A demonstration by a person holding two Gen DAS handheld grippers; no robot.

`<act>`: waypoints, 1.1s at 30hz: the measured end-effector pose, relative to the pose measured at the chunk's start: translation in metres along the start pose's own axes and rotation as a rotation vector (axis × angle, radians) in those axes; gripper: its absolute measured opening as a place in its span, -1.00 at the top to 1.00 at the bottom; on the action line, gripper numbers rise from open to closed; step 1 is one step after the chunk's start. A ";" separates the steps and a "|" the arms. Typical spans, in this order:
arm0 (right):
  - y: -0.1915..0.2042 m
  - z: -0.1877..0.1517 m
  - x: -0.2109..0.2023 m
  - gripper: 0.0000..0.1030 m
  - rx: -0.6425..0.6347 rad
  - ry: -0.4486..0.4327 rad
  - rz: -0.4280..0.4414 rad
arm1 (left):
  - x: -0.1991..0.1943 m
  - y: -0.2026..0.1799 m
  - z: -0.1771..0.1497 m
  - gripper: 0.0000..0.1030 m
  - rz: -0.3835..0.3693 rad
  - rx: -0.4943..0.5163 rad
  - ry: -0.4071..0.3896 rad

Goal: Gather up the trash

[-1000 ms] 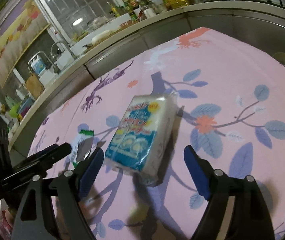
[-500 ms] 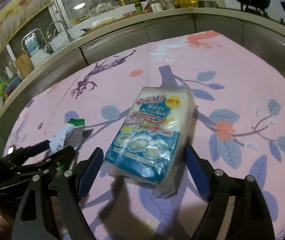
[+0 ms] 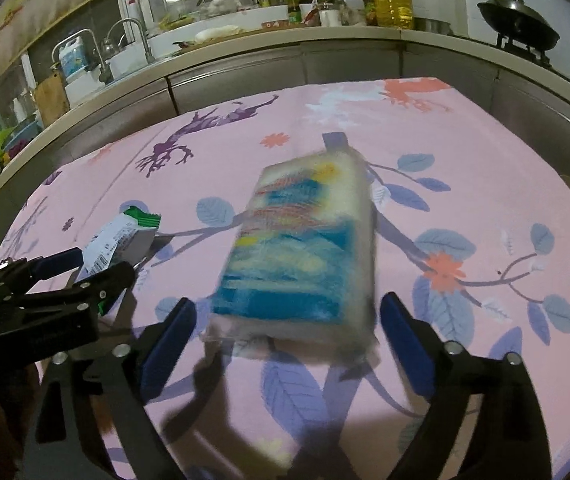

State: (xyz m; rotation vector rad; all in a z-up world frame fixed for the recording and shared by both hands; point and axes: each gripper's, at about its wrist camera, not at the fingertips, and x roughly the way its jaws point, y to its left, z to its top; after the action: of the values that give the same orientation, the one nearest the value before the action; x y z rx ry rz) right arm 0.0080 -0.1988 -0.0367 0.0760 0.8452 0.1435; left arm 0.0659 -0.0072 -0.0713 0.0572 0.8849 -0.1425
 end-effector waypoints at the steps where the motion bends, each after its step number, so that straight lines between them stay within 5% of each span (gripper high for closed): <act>1: 0.000 0.001 0.000 -0.82 0.005 0.002 0.005 | 0.000 0.002 0.000 -0.73 0.001 -0.007 0.001; 14: -0.025 -0.003 -0.009 -0.90 0.166 -0.062 0.168 | -0.003 0.010 -0.008 -0.89 -0.030 0.051 0.003; 23: -0.016 -0.006 -0.018 -0.89 0.161 -0.048 0.095 | -0.026 0.034 -0.016 -0.89 -0.035 -0.008 -0.047; 33: -0.005 0.016 -0.010 -0.89 0.077 -0.049 0.051 | -0.007 0.013 0.016 -0.83 -0.063 0.074 -0.046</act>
State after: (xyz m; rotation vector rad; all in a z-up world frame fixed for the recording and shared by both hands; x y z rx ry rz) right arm 0.0135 -0.2052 -0.0192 0.1726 0.8003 0.1562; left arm 0.0756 0.0042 -0.0559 0.0949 0.8354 -0.2343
